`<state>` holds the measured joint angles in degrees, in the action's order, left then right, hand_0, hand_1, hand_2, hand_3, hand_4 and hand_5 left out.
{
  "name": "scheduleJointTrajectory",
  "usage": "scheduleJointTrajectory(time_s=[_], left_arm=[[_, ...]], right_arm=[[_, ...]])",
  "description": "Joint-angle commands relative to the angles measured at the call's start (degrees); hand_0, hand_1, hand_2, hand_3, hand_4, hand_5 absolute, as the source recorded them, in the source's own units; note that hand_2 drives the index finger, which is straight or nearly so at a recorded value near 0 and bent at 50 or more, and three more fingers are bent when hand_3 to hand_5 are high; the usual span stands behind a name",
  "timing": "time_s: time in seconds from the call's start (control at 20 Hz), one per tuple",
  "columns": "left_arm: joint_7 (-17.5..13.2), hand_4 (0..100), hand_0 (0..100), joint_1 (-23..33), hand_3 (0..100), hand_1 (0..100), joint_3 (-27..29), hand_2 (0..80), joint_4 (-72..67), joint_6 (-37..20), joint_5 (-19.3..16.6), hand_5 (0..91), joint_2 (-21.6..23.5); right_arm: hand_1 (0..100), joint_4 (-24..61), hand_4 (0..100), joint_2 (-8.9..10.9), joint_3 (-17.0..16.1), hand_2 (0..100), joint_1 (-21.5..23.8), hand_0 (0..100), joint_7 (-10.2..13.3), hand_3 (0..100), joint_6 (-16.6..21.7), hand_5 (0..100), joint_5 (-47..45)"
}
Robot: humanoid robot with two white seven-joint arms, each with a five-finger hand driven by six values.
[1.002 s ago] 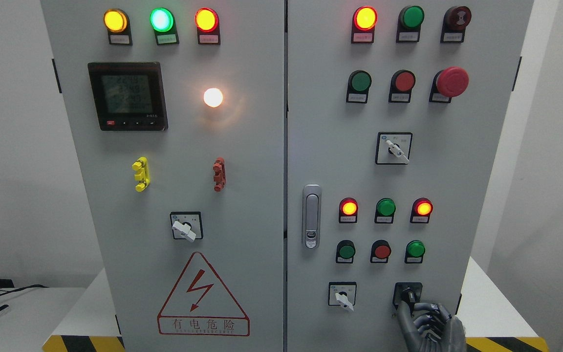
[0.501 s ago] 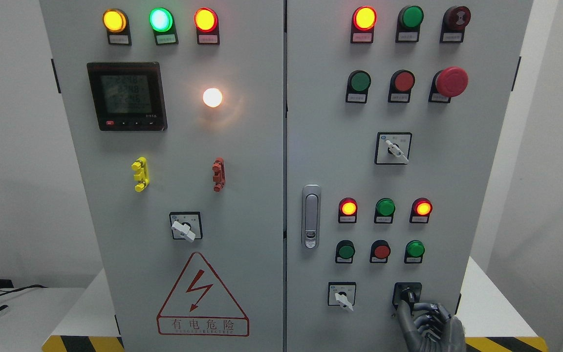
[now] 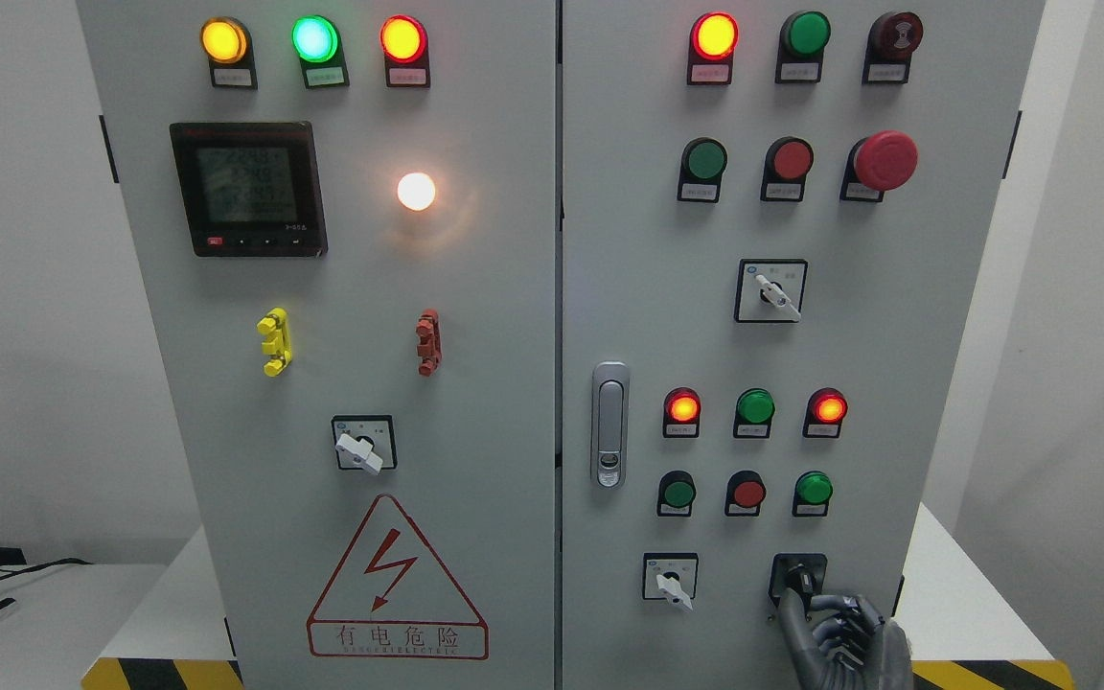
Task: Trip black knob to open circuit
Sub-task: 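Twist the black knob with the right hand to the off position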
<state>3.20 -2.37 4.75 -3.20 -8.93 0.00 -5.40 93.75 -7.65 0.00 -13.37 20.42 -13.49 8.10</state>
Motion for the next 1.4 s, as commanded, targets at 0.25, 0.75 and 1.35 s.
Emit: scheduleJointTrajectory(time_s=[0.25,0.75,1.35], left_arm=[[0.0,0,12,0.0,0,39,0.0,0.0,0.0,0.0,-1.8,0.0,0.0],[0.0,0,12,0.0,0,39,0.0,0.0,0.0,0.0,-1.8,0.0,0.0],[0.0,0,12,0.0,0,39,0.0,0.0,0.0,0.0,-1.8,0.0,0.0]], right_arm=[[68,-0.1,90,0.0,1.6,60,0.0,29,0.0,86,-0.1,98,0.0],[67,-0.1,90,0.0,1.8,60,0.0,29,0.0,87,-0.2,98,-1.2],[67,-0.1,91,0.0,2.6,62,-0.4,29,0.0,88,-0.9,98,-2.8]])
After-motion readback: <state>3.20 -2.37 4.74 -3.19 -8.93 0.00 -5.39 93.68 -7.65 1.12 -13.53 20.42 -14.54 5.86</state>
